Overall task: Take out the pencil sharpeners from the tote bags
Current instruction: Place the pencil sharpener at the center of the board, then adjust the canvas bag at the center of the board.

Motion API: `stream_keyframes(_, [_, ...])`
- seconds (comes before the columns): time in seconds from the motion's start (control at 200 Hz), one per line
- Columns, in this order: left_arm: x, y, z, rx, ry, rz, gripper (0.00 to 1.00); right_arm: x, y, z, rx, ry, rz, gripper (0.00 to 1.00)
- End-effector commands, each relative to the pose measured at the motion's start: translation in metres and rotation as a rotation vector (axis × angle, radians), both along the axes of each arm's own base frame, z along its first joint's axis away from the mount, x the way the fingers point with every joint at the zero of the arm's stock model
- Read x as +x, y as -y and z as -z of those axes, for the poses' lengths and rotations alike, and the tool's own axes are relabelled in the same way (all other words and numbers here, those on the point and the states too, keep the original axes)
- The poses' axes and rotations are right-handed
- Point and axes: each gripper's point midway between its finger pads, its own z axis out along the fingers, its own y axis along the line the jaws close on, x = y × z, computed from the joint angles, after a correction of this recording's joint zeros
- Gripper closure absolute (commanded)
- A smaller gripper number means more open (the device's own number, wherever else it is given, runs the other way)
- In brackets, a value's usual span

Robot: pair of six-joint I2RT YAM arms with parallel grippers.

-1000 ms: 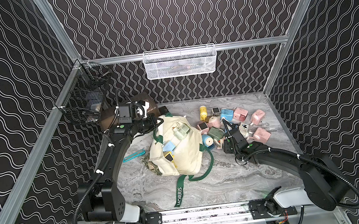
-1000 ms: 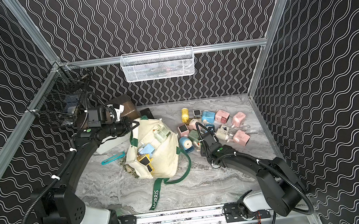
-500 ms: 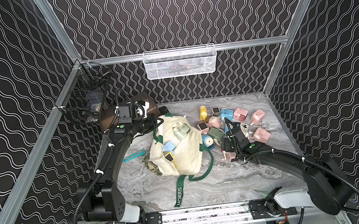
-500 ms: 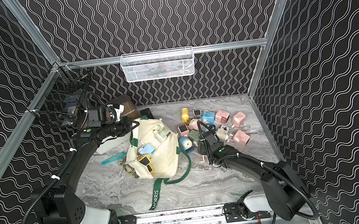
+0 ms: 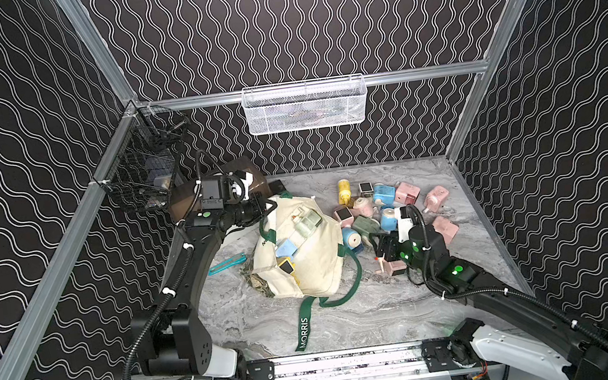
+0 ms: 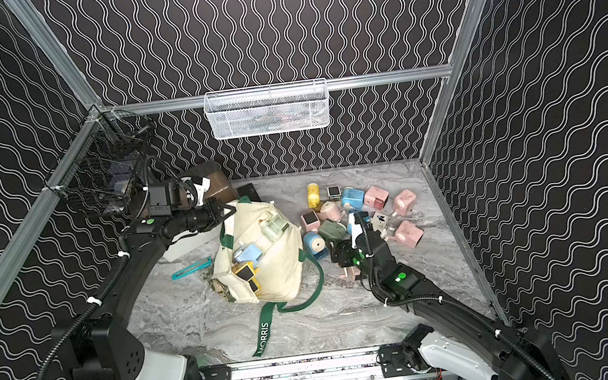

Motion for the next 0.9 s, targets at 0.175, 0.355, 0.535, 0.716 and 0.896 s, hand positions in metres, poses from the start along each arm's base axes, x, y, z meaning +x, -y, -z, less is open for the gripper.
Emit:
stream_keyframes(0.175, [0.005,0.004,-0.017,-0.006,0.081,0.035,1.0,0.007,-0.087,-0.004,-0.093,-0.024,-0.228,0.14])
stream_keyframes(0.355, [0.005,0.004,-0.017,-0.009,0.08,0.036,1.0,0.04,-0.092,0.029,-0.201,-0.113,-0.12,0.24])
stream_keyframes(0.535, [0.006,0.004,-0.017,-0.008,0.082,0.037,1.0,0.04,-0.115,0.053,-0.185,-0.165,-0.231,0.54])
stream_keyframes(0.716, [0.009,0.003,-0.02,-0.02,0.088,0.033,1.0,0.017,-0.149,0.067,-0.082,-0.203,-0.401,0.93])
stream_keyframes(0.896, [0.022,0.005,-0.025,-0.046,0.105,0.036,1.0,-0.01,-0.177,0.083,-0.109,-0.206,-0.567,1.0])
